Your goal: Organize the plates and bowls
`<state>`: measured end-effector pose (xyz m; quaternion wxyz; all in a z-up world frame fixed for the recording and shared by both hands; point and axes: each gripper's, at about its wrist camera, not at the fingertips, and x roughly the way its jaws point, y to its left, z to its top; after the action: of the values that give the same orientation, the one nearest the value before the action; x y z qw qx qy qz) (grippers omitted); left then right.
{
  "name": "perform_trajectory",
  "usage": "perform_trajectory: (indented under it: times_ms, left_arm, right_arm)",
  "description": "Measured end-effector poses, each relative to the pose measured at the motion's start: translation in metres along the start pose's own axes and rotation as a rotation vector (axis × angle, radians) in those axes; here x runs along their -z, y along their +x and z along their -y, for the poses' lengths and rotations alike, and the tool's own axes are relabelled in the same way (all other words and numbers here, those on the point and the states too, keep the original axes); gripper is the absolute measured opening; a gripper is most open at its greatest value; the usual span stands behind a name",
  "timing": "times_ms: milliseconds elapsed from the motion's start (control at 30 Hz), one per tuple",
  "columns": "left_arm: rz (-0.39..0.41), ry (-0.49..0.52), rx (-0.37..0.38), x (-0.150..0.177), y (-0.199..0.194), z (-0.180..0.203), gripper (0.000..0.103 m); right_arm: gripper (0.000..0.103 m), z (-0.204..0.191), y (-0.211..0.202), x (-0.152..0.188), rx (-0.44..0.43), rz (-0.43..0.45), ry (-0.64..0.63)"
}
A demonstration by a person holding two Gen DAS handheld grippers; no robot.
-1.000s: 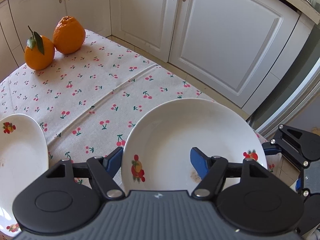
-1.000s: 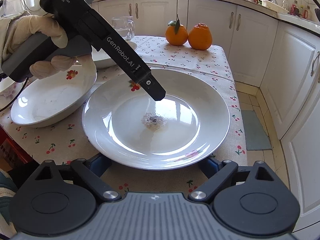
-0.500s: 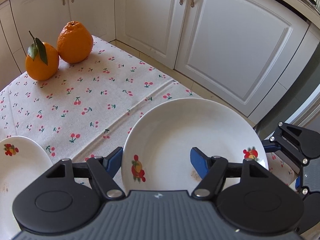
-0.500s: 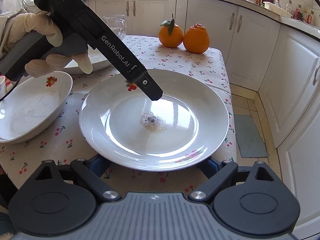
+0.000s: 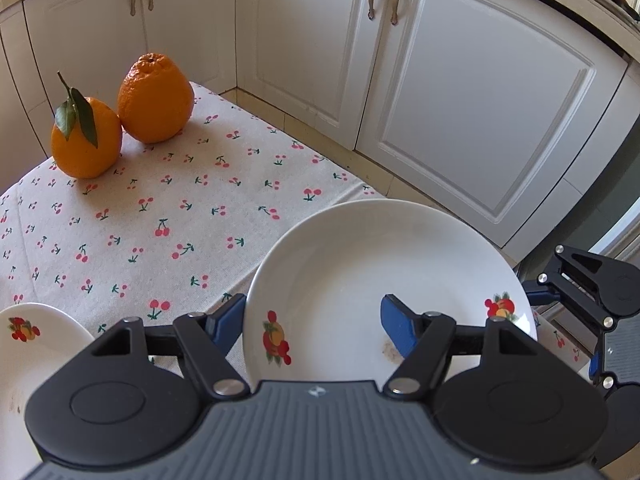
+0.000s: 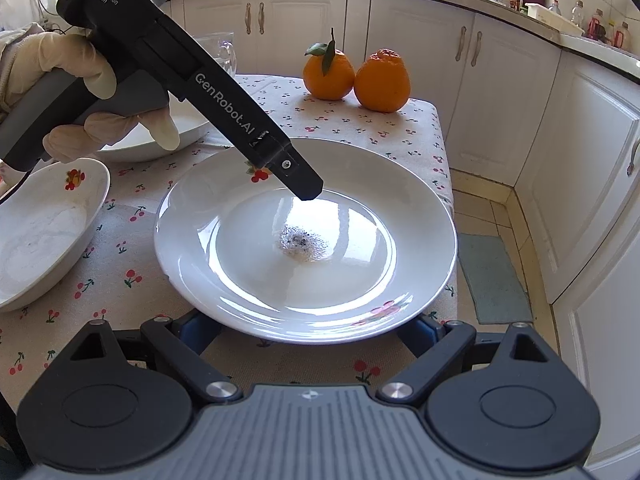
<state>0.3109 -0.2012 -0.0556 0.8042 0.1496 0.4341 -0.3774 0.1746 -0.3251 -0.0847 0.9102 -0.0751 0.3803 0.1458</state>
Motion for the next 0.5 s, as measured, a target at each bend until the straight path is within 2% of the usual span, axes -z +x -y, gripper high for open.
perform_trajectory:
  times_ms: [500]
  left_arm:
    - [0.016,-0.004,-0.014,-0.0041,0.002,-0.0017,0.071]
  right_arm:
    - [0.095,0.005,0.0019,0.0,0.004,0.006,0.008]
